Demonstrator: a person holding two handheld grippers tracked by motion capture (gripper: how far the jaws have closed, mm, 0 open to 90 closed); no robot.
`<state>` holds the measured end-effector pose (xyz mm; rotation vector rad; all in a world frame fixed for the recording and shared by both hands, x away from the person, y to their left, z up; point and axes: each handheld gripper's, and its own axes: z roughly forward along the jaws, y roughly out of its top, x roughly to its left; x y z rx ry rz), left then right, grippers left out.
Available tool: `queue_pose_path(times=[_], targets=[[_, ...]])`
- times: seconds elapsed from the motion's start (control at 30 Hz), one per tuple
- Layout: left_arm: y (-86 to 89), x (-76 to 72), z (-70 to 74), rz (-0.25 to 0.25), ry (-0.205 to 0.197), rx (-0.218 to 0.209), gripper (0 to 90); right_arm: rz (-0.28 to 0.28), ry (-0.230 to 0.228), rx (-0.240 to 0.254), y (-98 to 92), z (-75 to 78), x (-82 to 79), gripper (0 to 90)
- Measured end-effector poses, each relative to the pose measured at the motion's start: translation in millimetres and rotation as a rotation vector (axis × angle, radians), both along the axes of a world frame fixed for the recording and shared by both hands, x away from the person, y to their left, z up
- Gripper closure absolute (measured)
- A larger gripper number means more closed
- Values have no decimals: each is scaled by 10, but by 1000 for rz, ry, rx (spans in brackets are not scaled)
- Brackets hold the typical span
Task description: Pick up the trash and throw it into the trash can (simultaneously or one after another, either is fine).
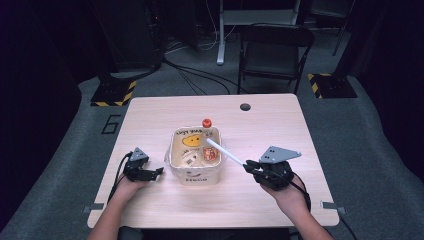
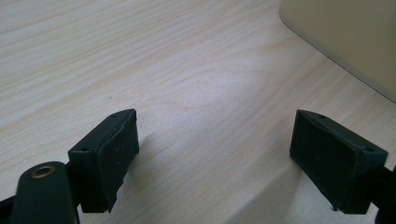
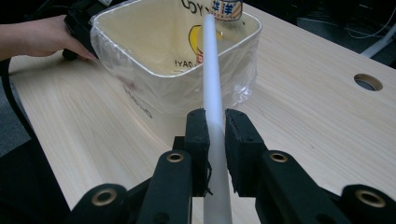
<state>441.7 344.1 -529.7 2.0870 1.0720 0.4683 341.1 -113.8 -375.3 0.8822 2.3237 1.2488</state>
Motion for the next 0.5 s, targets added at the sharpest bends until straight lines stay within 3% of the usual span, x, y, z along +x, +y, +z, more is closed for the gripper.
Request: queue_pose_path(times=[0.5], targets=[[0,0,0,0,0,0,155,56,-1,3,236,-19,71,793]])
